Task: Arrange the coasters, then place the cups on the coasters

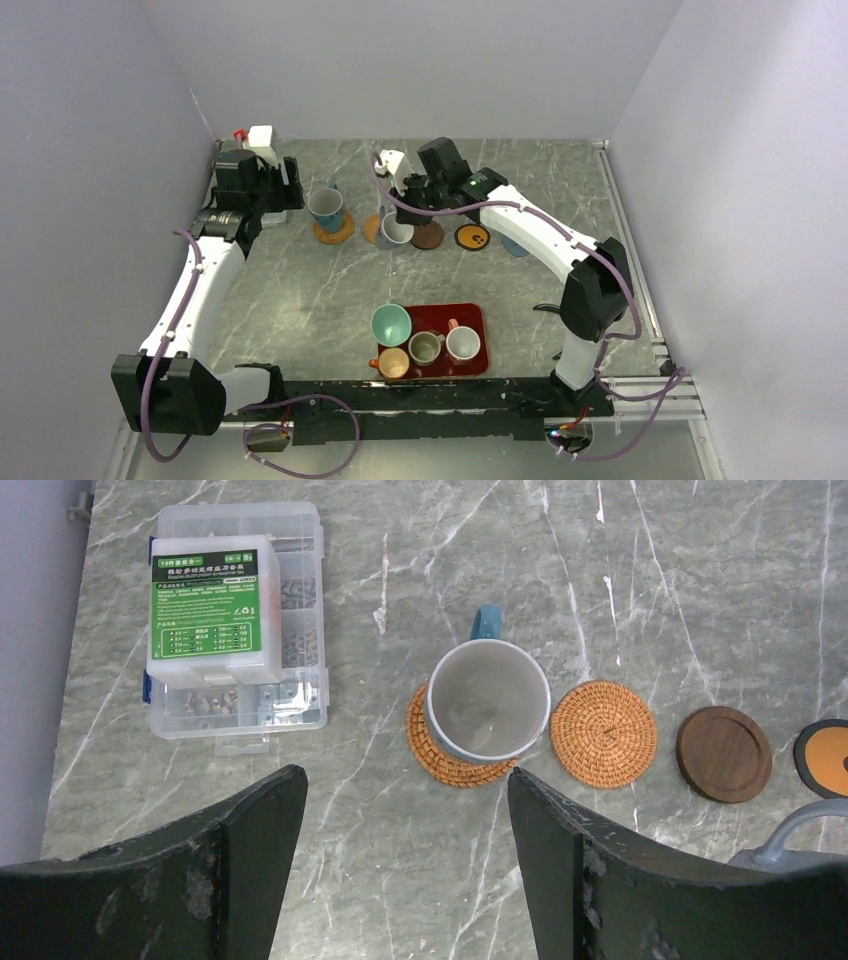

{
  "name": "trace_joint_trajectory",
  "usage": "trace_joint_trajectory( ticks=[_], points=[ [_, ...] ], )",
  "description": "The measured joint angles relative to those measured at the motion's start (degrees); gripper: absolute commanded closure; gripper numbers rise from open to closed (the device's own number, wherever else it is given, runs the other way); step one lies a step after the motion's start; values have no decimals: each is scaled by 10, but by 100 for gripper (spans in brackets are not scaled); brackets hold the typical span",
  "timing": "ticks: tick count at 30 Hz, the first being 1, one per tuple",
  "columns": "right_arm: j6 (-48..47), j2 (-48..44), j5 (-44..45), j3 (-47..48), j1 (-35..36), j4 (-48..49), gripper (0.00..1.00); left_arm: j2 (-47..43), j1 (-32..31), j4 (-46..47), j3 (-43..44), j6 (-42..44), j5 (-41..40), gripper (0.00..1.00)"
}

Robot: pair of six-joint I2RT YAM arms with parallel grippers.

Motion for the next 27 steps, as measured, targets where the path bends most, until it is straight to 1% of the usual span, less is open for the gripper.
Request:
trace_joint_trajectory(
  ticks=[4,8,11,14,19,22,27],
  points=[
    [-36,1,-14,-28,0,26,100,0,-3,0,0,0,0,21],
    [-42,18,-15,-17,0,37,100,0,-3,0,-1,-1,0,21],
    [-24,66,-7,42,-1,25,100,0,-3,0,-1,-1,1,21],
    [8,134,16,128,-1,7,100,0,-3,0,-1,-1,5,21],
    [61,227,69,255,-1,-62,100,0,-4,0,-1,-3,10,21],
    [82,252,97,292,-1,-96,100,0,-5,0,-1,-3,13,21],
    [98,263,131,309,-1,-130,100,0,-5,0,-1,-5,15,21]
  ],
)
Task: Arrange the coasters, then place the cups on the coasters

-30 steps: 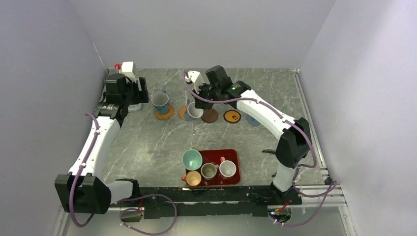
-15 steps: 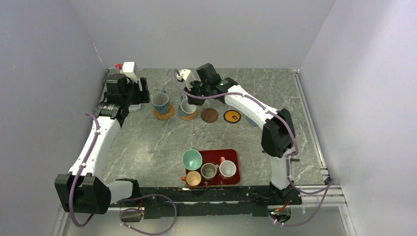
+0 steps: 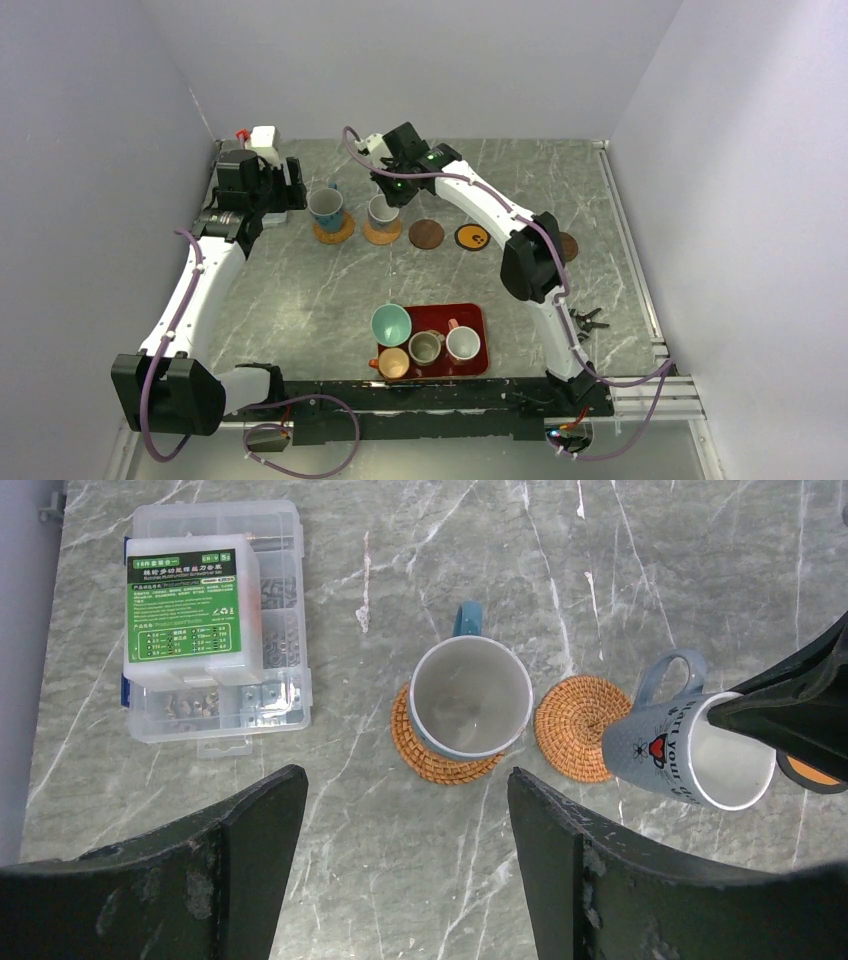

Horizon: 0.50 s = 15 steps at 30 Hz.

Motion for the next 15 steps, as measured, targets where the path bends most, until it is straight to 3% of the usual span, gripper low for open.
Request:
trace_joint_trajectory(
  ticks=[15],
  points=[
    [-46,55,7,52,0,-15,100,1,0,0,0,0,0,21]
  ],
)
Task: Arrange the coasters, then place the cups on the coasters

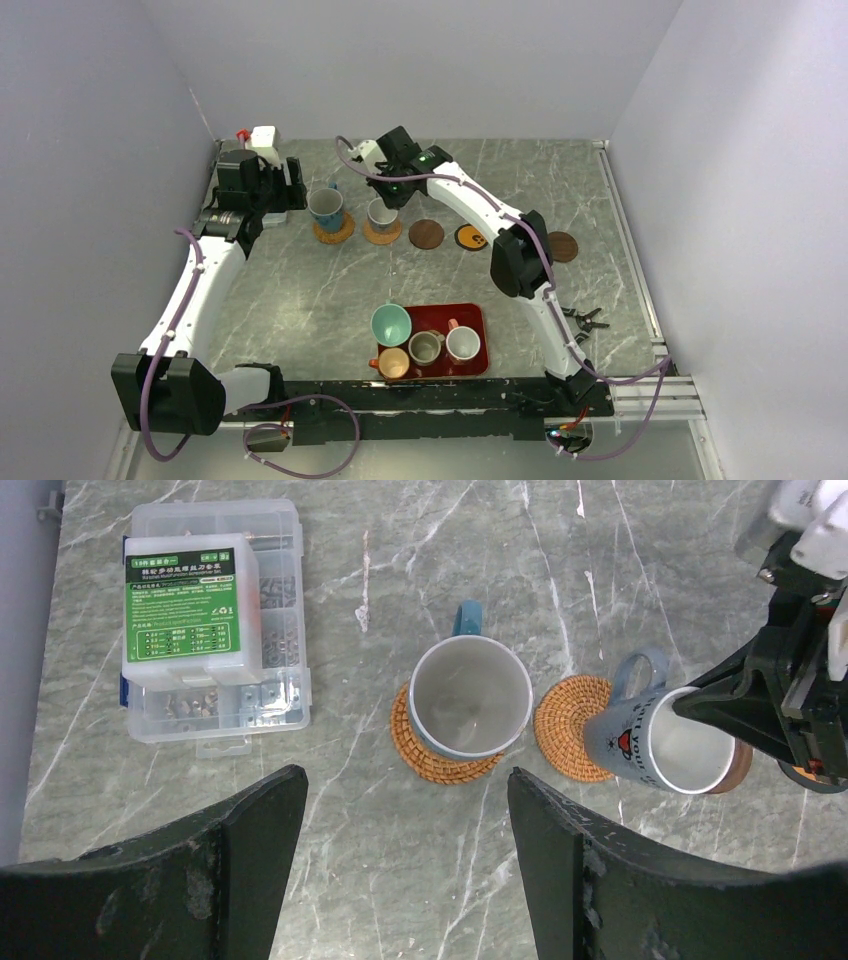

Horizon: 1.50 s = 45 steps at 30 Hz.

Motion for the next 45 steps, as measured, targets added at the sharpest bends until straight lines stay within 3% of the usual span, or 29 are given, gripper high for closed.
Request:
trace_joint_trajectory(
  ticks=[43,45],
  points=[
    [-25,52,21,35,-1,-4,100,13,0,0,0,-8,12,21],
    [-25,52,20,35,-1,-4,94,14,0,0,0,-8,13,21]
  ],
)
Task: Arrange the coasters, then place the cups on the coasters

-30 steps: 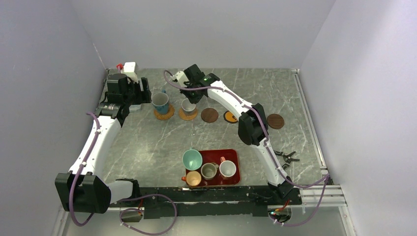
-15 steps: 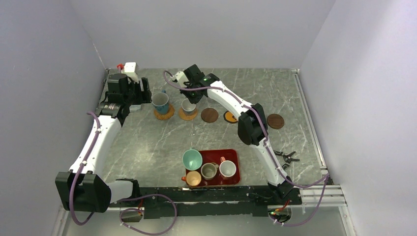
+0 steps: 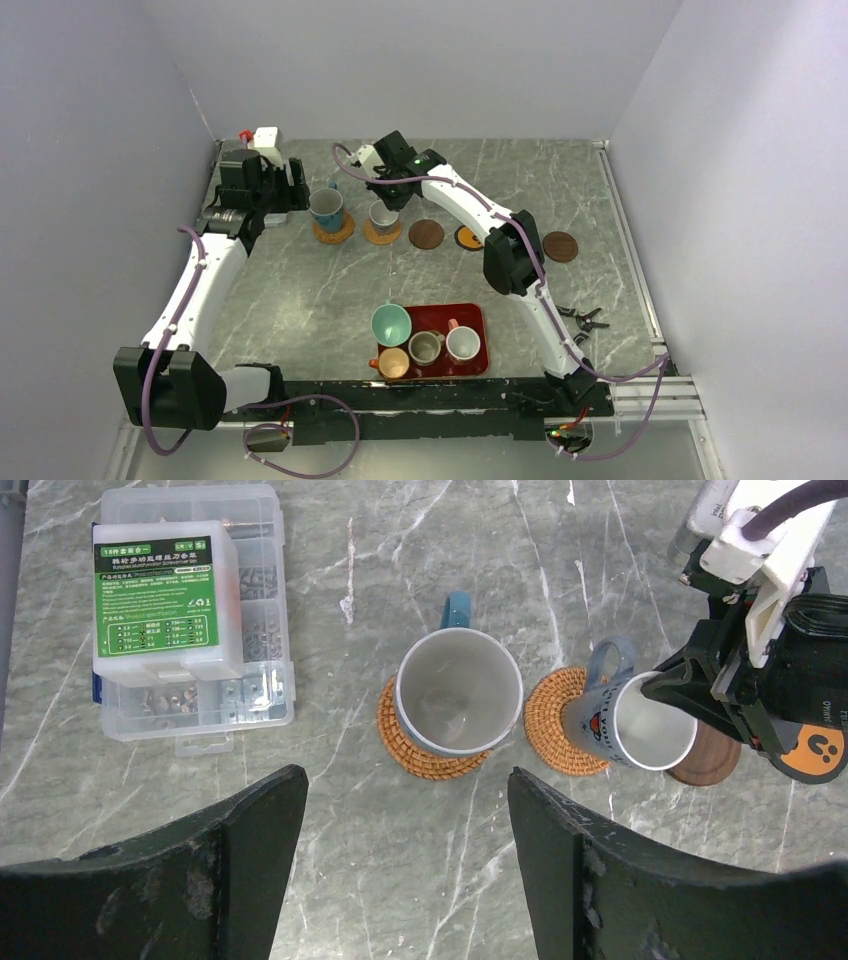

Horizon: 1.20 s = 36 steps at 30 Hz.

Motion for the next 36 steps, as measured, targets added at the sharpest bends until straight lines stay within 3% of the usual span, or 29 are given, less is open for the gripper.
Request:
trace_joint_trajectory(
  ticks=[6,21,26,36],
  points=[
    [0,1,0,0,0,2,78,0,0,0,0,0,1,21],
    [-1,2,0,0,0,25,54,1,0,0,0,0,2,21],
    [-1,2,0,-4,0,38,37,1,0,0,0,0,2,21],
    [1,-54,-2,-67,0,72,32,1,0,0,0,-2,1,22]
  ],
)
